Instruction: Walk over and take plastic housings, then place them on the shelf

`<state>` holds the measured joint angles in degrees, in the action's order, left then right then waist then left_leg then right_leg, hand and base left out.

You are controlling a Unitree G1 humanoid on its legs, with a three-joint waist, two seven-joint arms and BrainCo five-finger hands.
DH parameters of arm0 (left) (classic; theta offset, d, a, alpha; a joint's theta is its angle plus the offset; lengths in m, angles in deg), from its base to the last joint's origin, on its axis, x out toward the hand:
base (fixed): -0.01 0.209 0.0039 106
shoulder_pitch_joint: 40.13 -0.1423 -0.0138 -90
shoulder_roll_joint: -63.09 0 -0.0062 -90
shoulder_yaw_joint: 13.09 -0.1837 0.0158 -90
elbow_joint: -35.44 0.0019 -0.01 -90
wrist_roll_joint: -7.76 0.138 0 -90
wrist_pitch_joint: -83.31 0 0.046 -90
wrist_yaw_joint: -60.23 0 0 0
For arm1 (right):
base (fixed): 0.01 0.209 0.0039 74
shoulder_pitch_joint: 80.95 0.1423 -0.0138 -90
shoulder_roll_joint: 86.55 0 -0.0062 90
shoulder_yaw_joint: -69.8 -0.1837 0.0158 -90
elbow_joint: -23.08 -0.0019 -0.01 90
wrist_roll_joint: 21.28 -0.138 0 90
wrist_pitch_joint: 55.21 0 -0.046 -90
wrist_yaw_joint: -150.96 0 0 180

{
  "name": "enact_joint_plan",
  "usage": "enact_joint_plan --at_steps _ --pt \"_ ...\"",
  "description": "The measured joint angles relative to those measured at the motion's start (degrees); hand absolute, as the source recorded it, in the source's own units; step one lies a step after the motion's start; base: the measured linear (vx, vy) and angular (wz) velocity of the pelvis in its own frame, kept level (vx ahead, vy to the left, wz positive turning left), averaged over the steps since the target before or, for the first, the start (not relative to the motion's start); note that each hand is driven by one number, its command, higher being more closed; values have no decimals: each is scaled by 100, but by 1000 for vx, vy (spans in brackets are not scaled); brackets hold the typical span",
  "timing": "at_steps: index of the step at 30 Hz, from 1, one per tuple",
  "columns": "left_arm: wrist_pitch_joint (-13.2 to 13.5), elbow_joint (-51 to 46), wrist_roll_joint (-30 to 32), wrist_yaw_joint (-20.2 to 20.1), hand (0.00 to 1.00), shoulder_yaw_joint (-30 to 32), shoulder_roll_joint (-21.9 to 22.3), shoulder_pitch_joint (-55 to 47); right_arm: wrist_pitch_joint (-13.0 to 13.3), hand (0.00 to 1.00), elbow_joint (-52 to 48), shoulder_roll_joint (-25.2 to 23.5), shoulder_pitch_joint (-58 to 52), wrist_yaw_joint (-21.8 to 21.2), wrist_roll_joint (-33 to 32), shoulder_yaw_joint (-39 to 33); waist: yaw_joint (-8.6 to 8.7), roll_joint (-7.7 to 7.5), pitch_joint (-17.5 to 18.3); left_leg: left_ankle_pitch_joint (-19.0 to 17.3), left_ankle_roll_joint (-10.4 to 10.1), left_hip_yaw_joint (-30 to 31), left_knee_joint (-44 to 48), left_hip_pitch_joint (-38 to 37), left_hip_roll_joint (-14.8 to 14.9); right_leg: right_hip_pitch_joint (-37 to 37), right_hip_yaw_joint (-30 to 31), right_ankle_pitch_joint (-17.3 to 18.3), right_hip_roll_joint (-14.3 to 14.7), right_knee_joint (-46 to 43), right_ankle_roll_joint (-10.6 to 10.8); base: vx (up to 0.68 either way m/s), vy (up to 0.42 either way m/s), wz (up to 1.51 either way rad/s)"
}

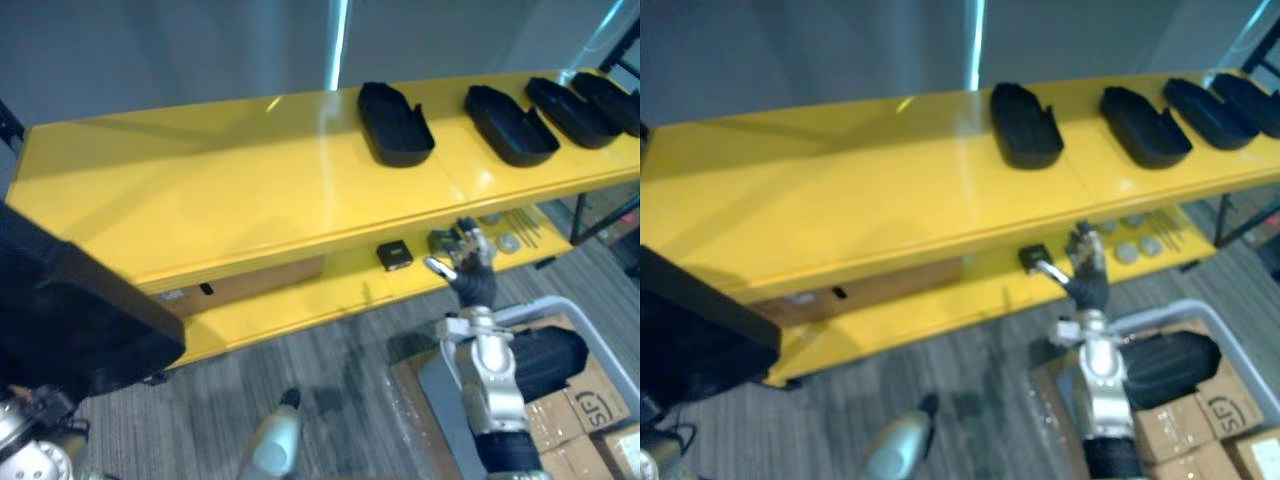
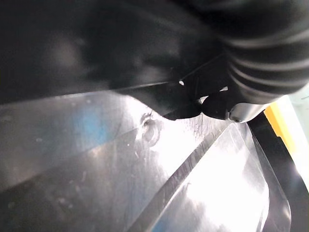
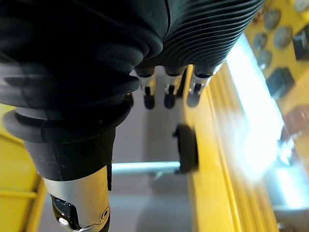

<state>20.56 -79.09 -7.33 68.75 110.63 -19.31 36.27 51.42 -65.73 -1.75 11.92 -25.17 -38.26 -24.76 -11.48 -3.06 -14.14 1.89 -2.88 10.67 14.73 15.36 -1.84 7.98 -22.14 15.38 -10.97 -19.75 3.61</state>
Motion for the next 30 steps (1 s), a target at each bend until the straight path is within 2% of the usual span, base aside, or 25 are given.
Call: enact_joint_plan --at_steps 1,2,3,4,5,8,9,12,15,18,19,20,21,22,23,24,25,26,27,28,30 --pt "2 -4 -1 -10 100 -86 -8 27 75 0 -27 84 31 4 53 -5 -7 70 -20 34 -53 -43 -10 6 24 9 97 15 47 111 109 -115 -116 -32" --pt "17 -19 6 -13 100 -141 -14 44 137 0 -67 164 92 30 99 -13 5 171 -39 63 -98 -65 -27 51 110 1 143 27 142 259 133 -128 -119 -44" --pt "24 -18 28 -14 100 -195 -31 76 229 0 -88 264 222 76 100 -33 15 296 -116 100 -155 -118 -53 86 230 -8 182 59 222 419 265 -167 -120 -42" --pt "25 -8 31 -14 100 -329 -41 122 250 0 -88 337 379 145 101 -76 60 450 -211 147 -152 -123 -128 92 352 -84 211 50 297 438 268 -198 -106 -29" --pt "32 -8 41 -16 100 -388 -56 146 253 0 -87 342 454 165 105 -105 105 487 -238 173 -164 -152 -206 95 396 -144 204 65 311 407 241 -224 -71 -12" --pt "107 -1 45 23 100 -633 -215 407 279 0 -89 359 878 268 206 -222 190 491 -288 217 -95 -480 -423 189 559 -488 352 41 316 363 134 -130 -22 -18" --pt "111 1 49 39 100 -683 -290 534 284 0 -107 359 1006 266 207 -249 202 528 -346 406 -109 -510 -433 207 575 -553 396 4 316 310 202 -15 33 -27" --pt "106 55 197 169 100 -782 -406 781 291 0 -122 339 1058 248 208 -252 271 409 -450 410 -130 -662 -409 235 491 -607 516 -46 202 271 290 60 42 -12" --pt "57 76 487 207 100 -803 -486 836 292 0 -194 331 1062 195 203 -299 311 387 -463 329 -22 -687 -264 259 367 -563 514 -85 62 269 351 84 66 1" --pt "13 51 572 193 100 -787 -485 720 338 0 -296 319 1022 120 190 -306 306 410 -476 18 1 -686 131 241 277 -322 482 -79 28 294 355 37 66 4" --pt "3 30 679 165 100 -768 -494 616 370 0 -334 314 933 121 177 -332 285 391 -479 -206 3 -691 327 254 231 -188 451 27 -2 340 311 17 75 7" --pt "-3 22 703 133 100 -755 -495 561 397 0 -359 311 882 122 148 -361 283 382 -484 -283 15 -691 432 274 196 -158 404 113 -40 355 282 -8 135 21" --pt "-43 -7 729 35 100 -728 -516 458 487 0 -372 242 724 132 47 -455 298 226 -562 -482 187 -757 804 300 85 -46 286 284 -223 333 177 38 161 20" --pt "-71 -24 912 -30 100 -715 -538 372 521 0 -409 177 475 174 -45 -561 276 278 -545 -1042 537 -1013 1741 353 71 10 311 318 -271 -104 45 86 169 19" --pt "-86 -23 946 -35 100 -713 -541 319 530 0 -461 211 380 200 -47 -555 293 394 -545 -1395 523 -1090 1839 243 146 -118 346 307 -259 -592 -68 132 179 36" --pt "-187 -2 973 -81 100 -725 -722 302 571 0 -504 121 204 241 -79 -560 393 393 -601 -1633 388 -964 1988 189 107 -535 650 184 -425 -1704 -277 127 180 47" --pt "-273 -3 1134 -110 100 -720 -902 247 566 0 -501 11 142 236 -75 -557 448 327 -618 -1689 437 -899 1934 63 58 -912 928 -241 -478 -2478 -533 115 182 49" --pt "-314 -6 1175 -135 100 -725 -991 238 568 0 -506 5 140 228 -69 -557 463 342 -598 -1705 470 -832 1910 33 62 -1019 1030 -370 -439 -2654 -563 197 133 37" --pt "-402 -6 1160 -160 100 -720 -1161 298 597 0 -531 9 158 214 -29 -570 477 344 -581 -1703 528 -705 1828 -45 58 -1087 1169 -12 -323 -2574 -338 237 98 37" --pt "-451 9 1159 -199 100 -665 -1205 410 607 0 -531 21 231 221 -16 -571 462 327 -566 -1697 537 -620 1708 -135 57 -1120 1296 226 -168 -2124 -148 283 89 43" --pt "-518 114 1116 -214 100 -674 -1216 636 607 0 -533 73 303 256 88 -614 448 325 -494 -1690 523 -455 1564 -212 18 -1302 1599 349 27 -1463 6 219 14 47"
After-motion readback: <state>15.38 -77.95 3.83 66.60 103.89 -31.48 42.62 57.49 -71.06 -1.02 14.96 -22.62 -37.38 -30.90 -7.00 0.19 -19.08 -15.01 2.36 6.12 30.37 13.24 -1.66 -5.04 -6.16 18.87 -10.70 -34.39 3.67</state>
